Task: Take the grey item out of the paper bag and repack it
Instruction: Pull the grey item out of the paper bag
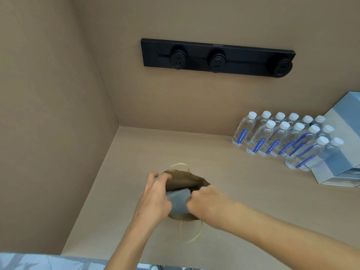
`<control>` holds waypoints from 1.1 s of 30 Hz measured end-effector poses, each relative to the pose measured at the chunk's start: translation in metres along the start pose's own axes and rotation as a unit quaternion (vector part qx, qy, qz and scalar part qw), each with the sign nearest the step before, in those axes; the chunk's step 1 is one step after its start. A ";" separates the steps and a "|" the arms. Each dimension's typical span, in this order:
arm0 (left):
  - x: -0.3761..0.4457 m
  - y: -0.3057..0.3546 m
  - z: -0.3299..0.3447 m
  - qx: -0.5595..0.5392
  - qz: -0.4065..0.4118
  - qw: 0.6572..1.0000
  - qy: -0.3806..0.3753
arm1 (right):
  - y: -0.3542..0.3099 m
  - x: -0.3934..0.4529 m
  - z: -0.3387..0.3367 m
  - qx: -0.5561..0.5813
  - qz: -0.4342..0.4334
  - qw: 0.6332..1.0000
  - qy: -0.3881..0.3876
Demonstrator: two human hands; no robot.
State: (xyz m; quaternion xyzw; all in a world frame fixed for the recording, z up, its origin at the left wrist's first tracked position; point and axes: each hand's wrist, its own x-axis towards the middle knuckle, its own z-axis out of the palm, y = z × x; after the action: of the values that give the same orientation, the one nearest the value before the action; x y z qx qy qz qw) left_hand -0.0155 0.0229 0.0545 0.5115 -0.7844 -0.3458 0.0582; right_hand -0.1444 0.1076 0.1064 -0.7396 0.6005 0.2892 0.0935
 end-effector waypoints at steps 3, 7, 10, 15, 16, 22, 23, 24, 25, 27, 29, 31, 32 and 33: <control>-0.001 0.000 0.001 -0.010 0.010 1.000 -0.025 | 0.007 0.026 0.002 0.014 0.071 0.989 -0.131; -0.004 0.004 0.006 -0.025 0.020 0.997 -0.073 | 0.001 0.057 0.010 0.010 0.055 0.980 -0.191; -0.007 0.006 0.005 -0.042 0.025 0.994 -0.097 | -0.013 0.079 0.026 -0.085 0.002 0.985 -0.153; -0.013 0.009 0.001 -0.061 0.030 0.992 -0.111 | -0.024 0.097 0.055 -0.180 -0.108 0.977 -0.043; -0.014 0.010 0.001 -0.062 0.032 0.991 -0.112 | -0.030 0.101 0.058 -0.228 -0.078 0.969 -0.063; -0.016 0.005 -0.001 -0.074 0.038 0.990 -0.112 | -0.031 0.099 0.056 0.136 0.050 0.985 -0.098; -0.015 0.004 -0.002 -0.075 0.036 0.990 -0.110 | -0.029 0.096 0.054 0.170 0.034 0.982 -0.071; -0.015 0.004 -0.002 -0.075 0.033 0.991 -0.107 | -0.026 0.092 0.051 0.169 0.038 0.983 -0.053; -0.014 0.004 -0.003 -0.075 0.030 0.991 -0.105 | -0.027 0.091 0.046 0.182 0.059 0.981 -0.043; -0.014 0.004 -0.002 -0.071 0.030 0.992 -0.104 | -0.028 0.090 0.038 0.245 0.087 0.965 -0.029; -0.013 0.004 -0.004 -0.072 0.037 0.991 -0.106 | -0.025 0.083 0.032 0.326 0.114 0.939 -0.003; -0.009 0.004 -0.007 -0.082 0.047 0.991 -0.098 | -0.014 0.072 0.027 0.463 0.145 0.873 0.053; -0.007 0.003 -0.009 -0.089 0.051 0.990 -0.093 | -0.008 0.062 0.023 0.553 0.160 0.813 0.085; -0.006 0.002 -0.011 -0.100 0.055 0.989 -0.088 | -0.003 0.052 0.020 0.624 0.171 0.753 0.118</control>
State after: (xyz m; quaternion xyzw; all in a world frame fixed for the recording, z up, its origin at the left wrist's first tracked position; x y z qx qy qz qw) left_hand -0.0093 0.0228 0.0659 0.4263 -0.7749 -0.4629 0.0589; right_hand -0.1423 0.0746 0.0619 -0.4302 0.7704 -0.2281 0.4115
